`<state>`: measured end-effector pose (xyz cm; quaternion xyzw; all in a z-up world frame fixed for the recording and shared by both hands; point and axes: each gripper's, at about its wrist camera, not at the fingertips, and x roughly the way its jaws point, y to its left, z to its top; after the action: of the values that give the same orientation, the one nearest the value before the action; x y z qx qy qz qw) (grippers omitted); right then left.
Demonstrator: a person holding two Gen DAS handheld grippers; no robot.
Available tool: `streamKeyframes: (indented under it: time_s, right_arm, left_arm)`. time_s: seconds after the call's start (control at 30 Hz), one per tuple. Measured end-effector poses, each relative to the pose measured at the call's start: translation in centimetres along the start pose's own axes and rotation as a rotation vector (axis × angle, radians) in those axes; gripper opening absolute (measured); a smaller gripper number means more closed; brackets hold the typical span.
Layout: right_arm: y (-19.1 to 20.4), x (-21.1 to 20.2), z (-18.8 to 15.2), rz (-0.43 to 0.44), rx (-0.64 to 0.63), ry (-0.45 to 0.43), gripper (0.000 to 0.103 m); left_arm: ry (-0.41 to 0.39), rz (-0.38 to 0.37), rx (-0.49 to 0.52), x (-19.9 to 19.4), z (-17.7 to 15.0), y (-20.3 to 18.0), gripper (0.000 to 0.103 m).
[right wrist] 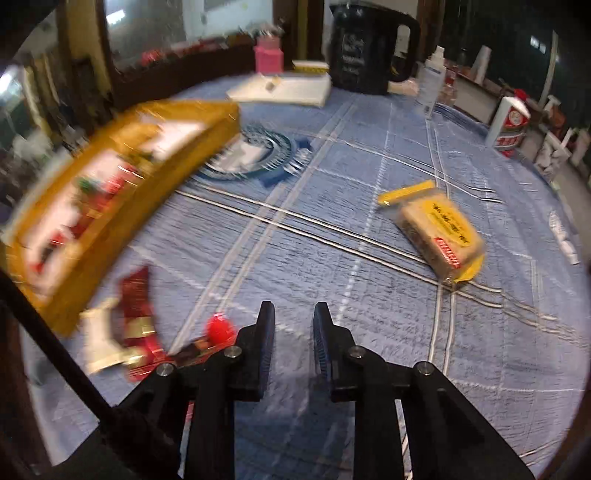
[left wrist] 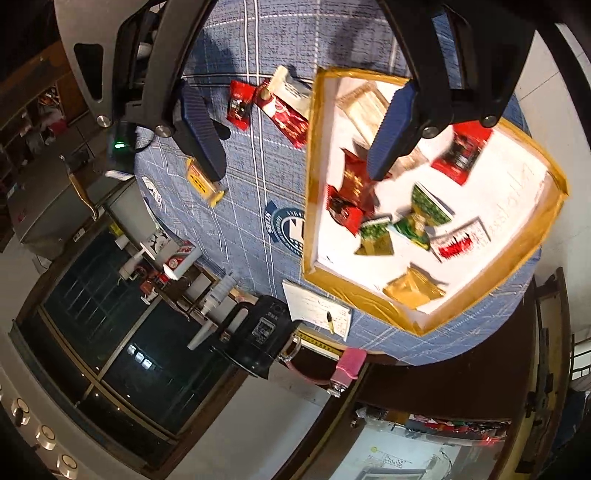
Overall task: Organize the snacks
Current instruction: 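Grasp the red-gold cocoa packet from the table with the right gripper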
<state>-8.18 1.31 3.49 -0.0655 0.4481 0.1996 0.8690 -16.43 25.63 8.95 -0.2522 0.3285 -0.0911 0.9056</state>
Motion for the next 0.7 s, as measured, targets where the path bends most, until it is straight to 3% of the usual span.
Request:
streamKeyframes:
  time_s: [0.1,0.17,0.23,0.37,0.43,0.57,0.63,0.7]
  right_arm:
    - [2.8,-0.9,0.2,0.095,-0.055,-0.044,0.039]
    - [5.3,-0.5,0.6,0.124,-0.115,-0.056,0.043]
    - [7.7,0.6,0.7,0.116,-0.185,-0.045,0.049]
    - [10.2,2.2,-0.4,0.032,-0.252,-0.007,0.047]
    - [8.9,2.5,-0.7,0.027,-0.197,0.016,0.032]
    - [4.2,2.4,-0.4,-0.041,-0.053,0.035,0.03]
    - [1.3,1.4,-0.4,0.003,0.025,0.029,0.03]
    - [-1.1,-1.1,-0.6,0.078,0.106,-0.035,0.035]
  left_arm:
    - [0.009,0.0,0.004,0.2,-0.6,-0.7,0.079]
    - [0.008,0.004,0.015,0.0,-1.0,-1.3,0.079]
    - [0.001,0.009,0.024,-0.6,-1.3,-1.7,0.079]
    - [-0.018,0.033,0.033,-1.8,-1.7,-1.7,0.079]
    - [-0.028,0.042,0.034,-2.2,-1.8,-1.5,0.079]
    - [-0.03,0.027,0.024,-2.3,-2.0,-1.1,0.079]
    - [-0.022,0.008,0.026,-2.1,-2.2,-1.3,0.079]
    - [-0.009,-0.013,0.032,-1.8,-2.4,-1.6,0.079]
